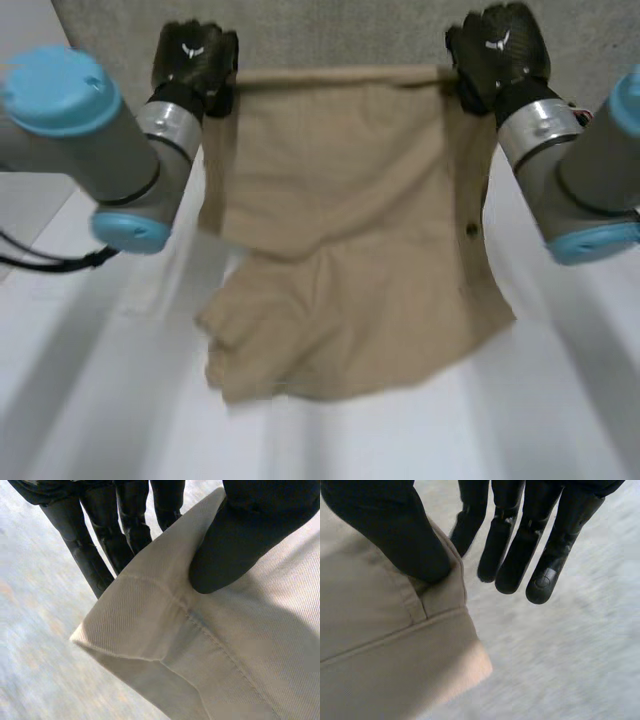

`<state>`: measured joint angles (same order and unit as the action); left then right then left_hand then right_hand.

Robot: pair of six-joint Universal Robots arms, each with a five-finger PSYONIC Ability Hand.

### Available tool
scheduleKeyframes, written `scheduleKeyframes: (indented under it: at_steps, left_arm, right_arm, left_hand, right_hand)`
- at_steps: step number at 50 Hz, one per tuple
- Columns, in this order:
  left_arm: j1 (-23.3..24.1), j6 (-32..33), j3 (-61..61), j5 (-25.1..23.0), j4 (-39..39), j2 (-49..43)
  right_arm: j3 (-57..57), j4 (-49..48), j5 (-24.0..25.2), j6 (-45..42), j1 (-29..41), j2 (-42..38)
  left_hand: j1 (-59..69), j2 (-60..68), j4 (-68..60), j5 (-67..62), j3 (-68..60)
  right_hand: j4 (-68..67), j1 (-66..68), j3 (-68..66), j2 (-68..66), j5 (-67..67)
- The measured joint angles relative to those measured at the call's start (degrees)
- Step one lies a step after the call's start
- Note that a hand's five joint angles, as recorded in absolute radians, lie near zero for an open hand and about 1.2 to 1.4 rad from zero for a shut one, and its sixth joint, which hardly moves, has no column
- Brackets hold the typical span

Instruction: Fold the shorts.

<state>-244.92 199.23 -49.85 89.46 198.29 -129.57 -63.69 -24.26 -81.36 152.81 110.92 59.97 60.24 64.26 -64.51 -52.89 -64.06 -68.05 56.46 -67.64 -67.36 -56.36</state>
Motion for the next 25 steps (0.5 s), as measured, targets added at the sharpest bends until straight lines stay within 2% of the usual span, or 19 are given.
scheduleKeyframes:
  at_steps: [1, 2, 3, 4, 5, 6, 10, 16, 21, 25]
  left_arm:
    - [0.01, 0.16, 0.91, 0.06, 1.59, -1.04]
    - [0.11, 0.65, 3.27, 0.18, 5.90, -3.88]
    - [0.11, 0.65, 3.27, 0.18, 5.90, -3.88]
    - [0.28, 1.22, 4.94, 0.23, 9.39, -6.18]
    - [0.36, 1.49, 5.33, 0.23, 10.51, -6.94]
    - [0.46, 1.82, 5.54, 0.21, 11.52, -7.61]
    - [0.92, 3.07, 4.26, 0.09, 13.69, -8.69]
    - [1.40, 3.80, -3.02, 0.45, 13.59, -5.48]
    - [1.74, 3.79, -12.29, 2.55, 12.33, 0.78]
    - [3.16, 3.55, -21.94, 5.40, 8.41, 8.27]
  right_arm:
    - [0.20, -3.93, -0.65, -0.25, 0.11, -1.37]
    - [0.42, -9.31, -1.21, -0.86, 0.29, -3.55]
    - [0.42, -9.31, -1.21, -0.86, 0.29, -3.55]
    - [0.48, -13.10, -1.24, -1.77, 0.41, -5.57]
    - [0.43, -14.02, -1.15, -2.18, 0.43, -6.23]
    - [0.28, -14.67, -0.95, -2.67, 0.46, -6.84]
    - [-1.10, -13.94, -0.18, -3.96, 0.58, -7.14]
    - [-7.20, -8.19, 0.38, -4.55, 0.33, -2.24]
    - [-13.02, -1.02, 0.59, -4.20, -0.31, 2.79]
    - [-16.93, 7.78, 0.79, -3.86, -1.67, 5.75]
  left_hand:
    - [-7.25, -7.94, 6.72, 6.57, 6.67]
    - [-23.89, -21.35, 21.36, 21.07, 21.05]
    - [-23.89, -21.35, 21.36, 21.07, 21.05]
    - [-42.00, -39.14, 38.26, 37.75, 38.64]
    - [-42.00, -39.14, 38.26, 37.75, 38.64]
    - [-49.03, -48.87, 49.34, 47.54, 48.36]
    - [-49.43, -52.78, 52.87, 50.28, 52.04]
    - [-49.43, -52.85, 52.87, 50.27, 52.04]
    - [-49.43, -52.85, 52.87, 50.27, 52.04]
    - [-49.43, -52.84, 52.86, 50.27, 52.04]
  right_hand:
    - [1.47, -0.58, 1.29, 1.67, 0.74]
    - [20.27, -19.30, 20.11, 20.22, 18.59]
    - [20.27, -19.30, 20.11, 20.22, 18.59]
    - [37.46, -35.51, 37.32, 37.74, 35.45]
    - [48.15, -42.12, 47.84, 48.75, 45.80]
    - [51.64, -43.84, 51.30, 51.28, 49.26]
    - [54.83, -45.05, 55.40, 54.70, 52.43]
    - [54.83, -45.09, 55.40, 54.70, 52.43]
    - [54.83, -45.05, 55.40, 54.70, 52.43]
    - [54.83, -45.05, 55.40, 54.70, 52.43]
